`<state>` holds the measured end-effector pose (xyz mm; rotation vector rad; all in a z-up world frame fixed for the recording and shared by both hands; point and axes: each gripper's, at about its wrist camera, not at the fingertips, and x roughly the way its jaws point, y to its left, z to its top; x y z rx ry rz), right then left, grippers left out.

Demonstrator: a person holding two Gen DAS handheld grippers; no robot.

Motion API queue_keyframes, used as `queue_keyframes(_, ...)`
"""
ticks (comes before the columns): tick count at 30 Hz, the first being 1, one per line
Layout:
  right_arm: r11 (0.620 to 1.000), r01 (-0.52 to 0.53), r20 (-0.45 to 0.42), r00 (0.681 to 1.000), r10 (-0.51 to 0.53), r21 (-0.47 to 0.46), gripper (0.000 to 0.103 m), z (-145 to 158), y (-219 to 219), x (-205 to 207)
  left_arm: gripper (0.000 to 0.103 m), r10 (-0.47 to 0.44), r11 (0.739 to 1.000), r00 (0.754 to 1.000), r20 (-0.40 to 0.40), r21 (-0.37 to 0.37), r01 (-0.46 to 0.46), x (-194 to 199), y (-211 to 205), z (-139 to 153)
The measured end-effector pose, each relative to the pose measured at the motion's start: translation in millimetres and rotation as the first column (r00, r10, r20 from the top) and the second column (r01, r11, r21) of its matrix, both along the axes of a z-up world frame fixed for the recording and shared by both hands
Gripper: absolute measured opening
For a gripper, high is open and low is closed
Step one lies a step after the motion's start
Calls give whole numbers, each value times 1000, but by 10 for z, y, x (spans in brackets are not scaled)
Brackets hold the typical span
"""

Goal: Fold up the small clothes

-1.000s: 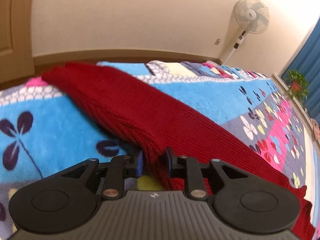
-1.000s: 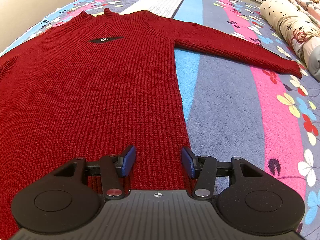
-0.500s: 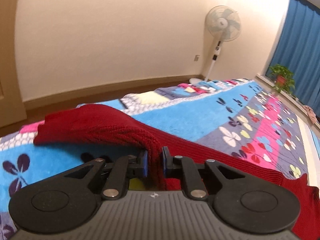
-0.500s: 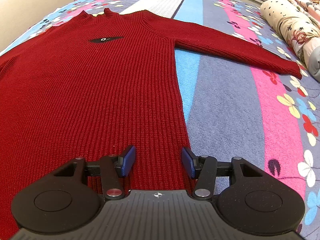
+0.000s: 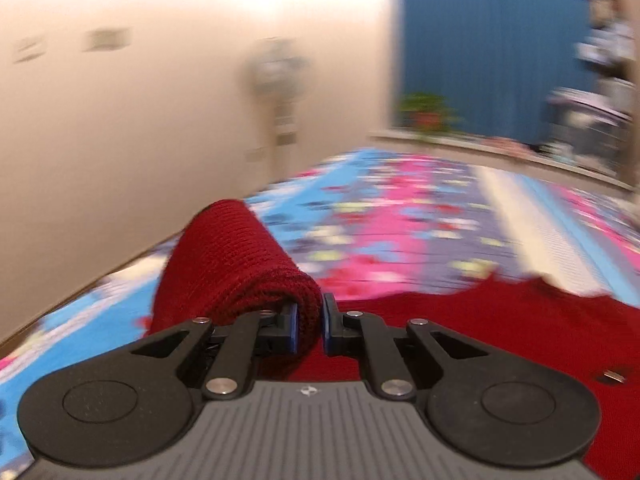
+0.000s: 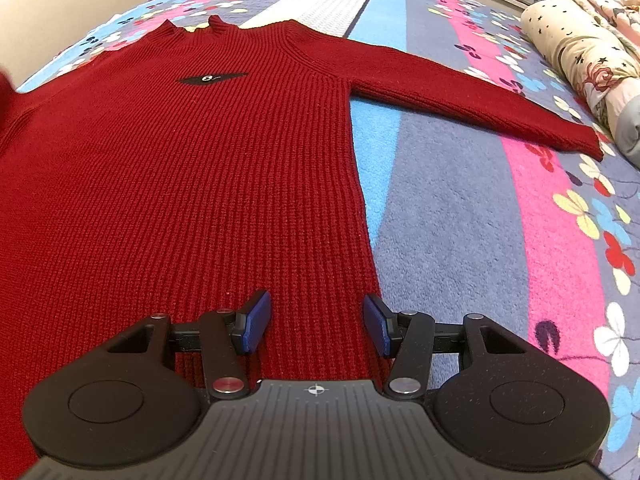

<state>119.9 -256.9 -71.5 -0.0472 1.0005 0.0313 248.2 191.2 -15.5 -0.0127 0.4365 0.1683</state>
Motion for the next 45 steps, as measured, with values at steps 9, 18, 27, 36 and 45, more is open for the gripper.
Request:
queue_keyframes(9, 1000, -4, 2, 1000, 4, -10, 56, -10, -1, 15, 36, -559, 827, 823, -102, -136, 546, -146, -985, 7)
queue_keyframes(18, 1000, -1, 21, 1000, 1, -18, 57, 3, 15, -37, 37, -167, 981, 943, -288, -144, 130, -396, -317, 381)
queue_keyframes(27, 989, 5, 187, 982, -33, 149, 21, 250, 46, -301, 42, -35, 981, 932, -362, -190, -37, -603, 275, 18)
queue_keyframes(36, 941, -44, 239, 970, -40, 336, 43, 700, 845, 506, 42, 2, 960, 920, -392, -258, -112, -504, 608, -81)
queue_keyframes(45, 987, 27, 91, 995, -42, 160, 70, 562, 2177, 1896, 42, -22, 959, 893, -449, -262, -108, -412, 723, -273)
